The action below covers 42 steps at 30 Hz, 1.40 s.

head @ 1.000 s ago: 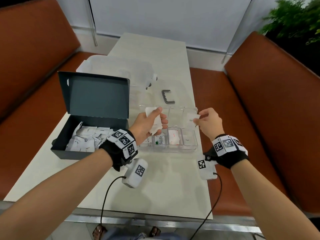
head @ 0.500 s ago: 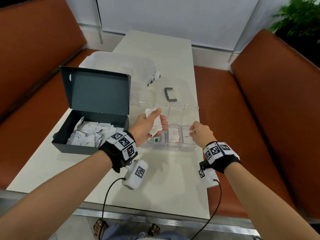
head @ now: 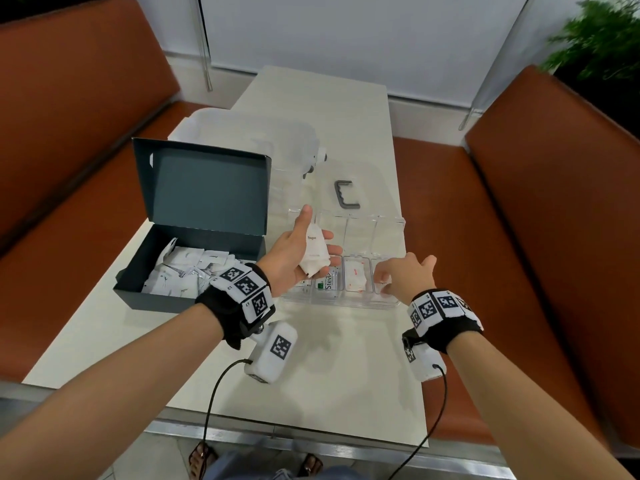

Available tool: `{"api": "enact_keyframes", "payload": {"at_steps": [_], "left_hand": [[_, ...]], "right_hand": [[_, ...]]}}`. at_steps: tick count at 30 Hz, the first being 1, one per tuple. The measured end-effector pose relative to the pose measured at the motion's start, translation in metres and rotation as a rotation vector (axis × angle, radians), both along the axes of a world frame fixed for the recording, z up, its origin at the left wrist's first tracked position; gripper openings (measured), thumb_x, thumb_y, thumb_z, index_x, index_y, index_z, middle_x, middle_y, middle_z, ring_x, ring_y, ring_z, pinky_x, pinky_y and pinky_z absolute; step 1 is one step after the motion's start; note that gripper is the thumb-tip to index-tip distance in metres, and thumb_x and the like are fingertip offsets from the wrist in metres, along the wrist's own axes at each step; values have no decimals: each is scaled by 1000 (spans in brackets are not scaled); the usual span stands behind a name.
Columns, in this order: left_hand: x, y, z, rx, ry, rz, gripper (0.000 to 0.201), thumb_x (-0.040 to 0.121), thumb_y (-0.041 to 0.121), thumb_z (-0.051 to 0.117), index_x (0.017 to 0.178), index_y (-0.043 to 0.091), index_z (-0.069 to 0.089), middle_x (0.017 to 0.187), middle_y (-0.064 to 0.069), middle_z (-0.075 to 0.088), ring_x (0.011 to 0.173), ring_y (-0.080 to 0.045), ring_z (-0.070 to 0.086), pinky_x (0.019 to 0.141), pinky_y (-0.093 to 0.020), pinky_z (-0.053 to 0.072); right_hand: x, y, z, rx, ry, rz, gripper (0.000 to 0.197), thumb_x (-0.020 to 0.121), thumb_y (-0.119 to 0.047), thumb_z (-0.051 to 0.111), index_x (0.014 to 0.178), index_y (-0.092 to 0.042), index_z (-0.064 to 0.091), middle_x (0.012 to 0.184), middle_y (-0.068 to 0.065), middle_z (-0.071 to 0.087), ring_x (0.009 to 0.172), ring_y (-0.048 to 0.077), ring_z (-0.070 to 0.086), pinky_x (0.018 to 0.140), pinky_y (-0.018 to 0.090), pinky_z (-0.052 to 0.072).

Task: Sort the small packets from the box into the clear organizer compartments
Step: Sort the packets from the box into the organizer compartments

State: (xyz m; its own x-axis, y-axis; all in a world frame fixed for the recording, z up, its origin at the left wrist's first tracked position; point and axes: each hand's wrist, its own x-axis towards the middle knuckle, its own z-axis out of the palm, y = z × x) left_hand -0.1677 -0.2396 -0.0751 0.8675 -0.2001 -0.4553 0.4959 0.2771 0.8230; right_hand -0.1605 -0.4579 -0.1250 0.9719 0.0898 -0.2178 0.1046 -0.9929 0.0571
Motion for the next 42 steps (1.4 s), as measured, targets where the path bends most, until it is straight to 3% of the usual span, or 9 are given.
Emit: {"api": "enact_keyframes", "payload": {"at_steps": [4, 7, 10, 15, 18, 21, 26, 36, 42], "left_hand": [[-1, 6, 4, -76, 46, -47, 60, 97, 56, 40, 118, 2, 57, 99, -22, 72, 81, -30, 72, 54, -30, 57], [-1, 13, 5, -105, 41, -75, 40, 103, 29, 41, 127, -1, 52, 112, -25, 68, 92, -32, 70, 61, -32, 59], [-1, 17, 2, -68, -18, -104, 29, 102, 3, 39, 129, -3, 48, 119, -25, 64, 102, -33, 68, 72, -34, 61], [-4, 21, -1, 65, -199, -197, 27, 97, 10, 56, 123, 2, 58, 106, -12, 72, 89, -22, 73, 64, -26, 60], [-4, 20, -3, 165, -292, -194, 30, 92, 15, 65, 119, 3, 62, 98, -9, 73, 82, -20, 74, 55, -20, 54], [-5, 17, -4, 206, -315, -203, 28, 89, 15, 69, 115, 6, 65, 97, -7, 74, 85, -24, 74, 49, -19, 49], [-5, 4, -2, 255, -344, -218, 21, 86, 11, 72, 106, 12, 67, 77, 1, 76, 62, -15, 71, 41, -17, 43], [4, -41, -6, 319, -220, -224, 20, 91, 6, 64, 110, 3, 58, 97, -13, 68, 80, -25, 69, 52, -25, 53], [4, -38, -15, 445, -199, -301, 50, 91, -11, 40, 138, 7, 42, 122, -11, 54, 101, -20, 55, 72, -23, 46]], "right_hand": [[4, 6, 16, 46, -66, -3, 18, 92, -21, 57, 94, -35, 68, 101, -14, 66, 100, 16, 46, 82, 41, 21], [6, 22, 34, 322, -227, -17, 21, 95, -23, 50, 95, -32, 69, 97, -13, 69, 88, 13, 52, 76, 34, 17], [4, 45, 51, 601, -212, 12, 15, 93, -24, 56, 103, -29, 67, 94, -12, 67, 83, 9, 55, 88, 38, 36], [1, 75, 61, 847, -181, -23, 26, 94, -27, 57, 118, -18, 62, 95, -2, 68, 81, 10, 58, 74, 20, 43], [0, 77, 60, 895, -183, -72, 15, 92, -27, 60, 102, -17, 67, 82, -6, 65, 74, 6, 57, 61, 6, 36], [-5, 70, 61, 1013, -168, -115, 6, 89, -25, 65, 87, -20, 66, 76, -9, 64, 70, 3, 57, 66, 10, 41], [-13, 53, 64, 1204, -70, -225, 6, 90, -16, 64, 94, -13, 67, 86, 8, 69, 71, 13, 62, 66, 24, 50], [-8, -4, 42, 1132, -136, -478, 4, 85, -15, 70, 88, -13, 71, 80, 3, 69, 64, 10, 62, 60, 23, 49], [-6, -27, 14, 764, -159, -513, 20, 89, -10, 64, 106, -2, 70, 107, 13, 69, 96, 25, 65, 88, 31, 51]]}}
